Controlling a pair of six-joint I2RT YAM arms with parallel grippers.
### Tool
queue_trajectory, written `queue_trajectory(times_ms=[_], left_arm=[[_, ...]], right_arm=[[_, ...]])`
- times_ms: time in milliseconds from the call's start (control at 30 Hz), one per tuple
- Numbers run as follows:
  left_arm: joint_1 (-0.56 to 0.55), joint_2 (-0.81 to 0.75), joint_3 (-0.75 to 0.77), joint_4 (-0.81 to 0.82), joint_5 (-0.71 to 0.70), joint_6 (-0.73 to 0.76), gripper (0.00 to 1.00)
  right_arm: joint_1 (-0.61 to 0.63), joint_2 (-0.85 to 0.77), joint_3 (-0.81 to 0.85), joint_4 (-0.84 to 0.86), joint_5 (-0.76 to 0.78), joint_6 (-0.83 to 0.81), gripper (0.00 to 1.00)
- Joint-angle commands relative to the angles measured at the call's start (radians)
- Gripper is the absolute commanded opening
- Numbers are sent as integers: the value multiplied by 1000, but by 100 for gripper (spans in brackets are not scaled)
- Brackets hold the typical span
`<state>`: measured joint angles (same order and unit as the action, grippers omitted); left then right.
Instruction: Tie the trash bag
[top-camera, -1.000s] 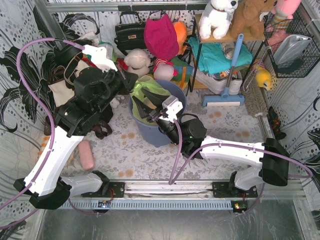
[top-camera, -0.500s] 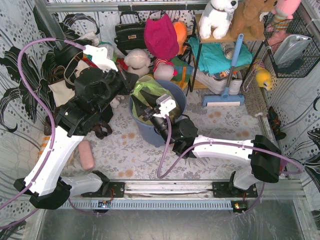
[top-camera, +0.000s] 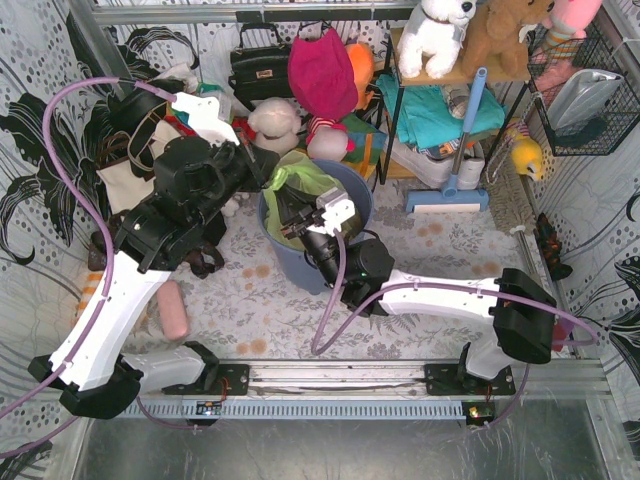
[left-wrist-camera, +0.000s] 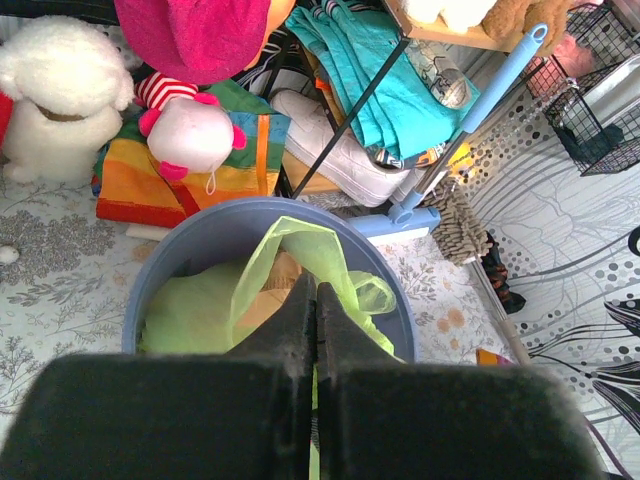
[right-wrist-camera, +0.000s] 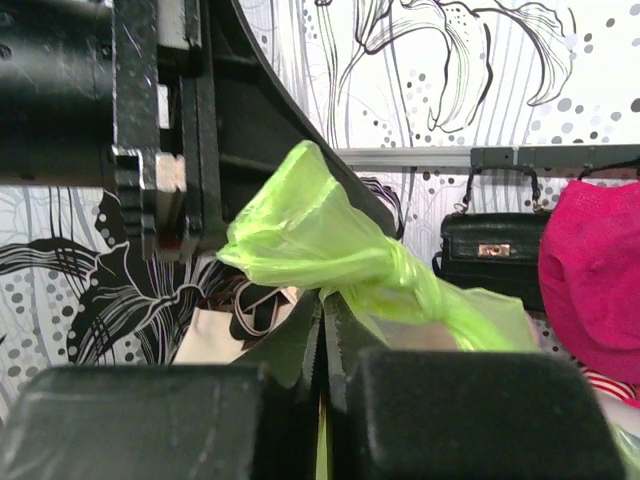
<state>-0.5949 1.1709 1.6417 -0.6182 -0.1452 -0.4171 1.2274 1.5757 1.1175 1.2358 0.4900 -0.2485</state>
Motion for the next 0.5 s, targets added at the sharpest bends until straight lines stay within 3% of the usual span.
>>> queue_trajectory(times_ms=[0,467], left_arm=[[-3,-19,-10,73,-5,9,0],[-3,-22,-6,84,-10,14,0]], right_arm=[[3,-77,-76,57,46,17,0],[4,-177,-225,21,98,92,0]])
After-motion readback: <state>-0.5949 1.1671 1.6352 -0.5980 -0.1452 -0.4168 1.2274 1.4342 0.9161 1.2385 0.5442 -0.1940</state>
